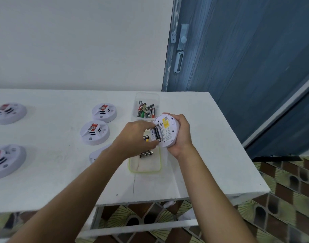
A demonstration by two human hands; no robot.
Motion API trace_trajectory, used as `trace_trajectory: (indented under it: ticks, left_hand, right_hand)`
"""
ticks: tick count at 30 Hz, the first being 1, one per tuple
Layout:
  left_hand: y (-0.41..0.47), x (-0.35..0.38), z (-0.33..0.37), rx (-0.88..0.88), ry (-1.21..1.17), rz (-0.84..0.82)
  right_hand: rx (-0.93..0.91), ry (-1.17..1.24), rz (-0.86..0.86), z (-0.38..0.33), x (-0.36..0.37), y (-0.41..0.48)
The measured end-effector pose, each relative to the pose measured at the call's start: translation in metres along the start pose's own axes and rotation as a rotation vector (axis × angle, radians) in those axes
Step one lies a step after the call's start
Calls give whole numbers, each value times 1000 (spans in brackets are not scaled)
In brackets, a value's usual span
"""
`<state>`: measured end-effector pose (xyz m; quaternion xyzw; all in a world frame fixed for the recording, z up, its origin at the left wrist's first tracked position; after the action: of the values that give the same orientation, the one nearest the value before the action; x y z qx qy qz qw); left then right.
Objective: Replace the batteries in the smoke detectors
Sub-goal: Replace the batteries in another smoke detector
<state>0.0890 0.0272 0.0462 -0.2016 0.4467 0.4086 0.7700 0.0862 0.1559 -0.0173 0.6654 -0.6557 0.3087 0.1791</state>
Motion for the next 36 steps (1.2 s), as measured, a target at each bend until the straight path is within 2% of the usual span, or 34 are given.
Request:
trace_trajectory:
  ticks: [6, 12, 18, 25, 29, 33, 36]
  left_hand:
    - [1, -7, 7, -20, 27, -19]
    - [2, 0, 10, -22, 206, -58]
    - [1, 5, 9, -7, 194, -65]
    - [-4, 11, 7, 100, 56, 38]
    - [-2, 18, 0, -23, -131, -33]
    - [-2, 22, -19, -186, -419, -40]
    - [-4, 25, -30, -259, -459, -54]
  right_hand:
    - [26, -48, 8, 4, 1, 1]
    - [47, -79, 27, 10, 3, 5]
    - [34, -62, 31, 9, 0, 5]
    - [-58, -2, 144, -1, -5, 5]
    - [-106, -31, 226, -1, -9, 4]
    - [-139, -27, 223, -5, -9, 2]
    - [-165, -23, 262, -6, -16, -1]
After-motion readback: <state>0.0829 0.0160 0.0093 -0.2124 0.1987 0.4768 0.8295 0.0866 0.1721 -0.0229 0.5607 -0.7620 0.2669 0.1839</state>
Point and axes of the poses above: each hand's wrist, its own y-axis towards the middle knuckle, its own x-axis out of the palm, z = x × y, the point moved 8 cm from there along y, towards the middle knuckle, and after that the axes turned 12 degrees about -z, right-handed, at the moved point
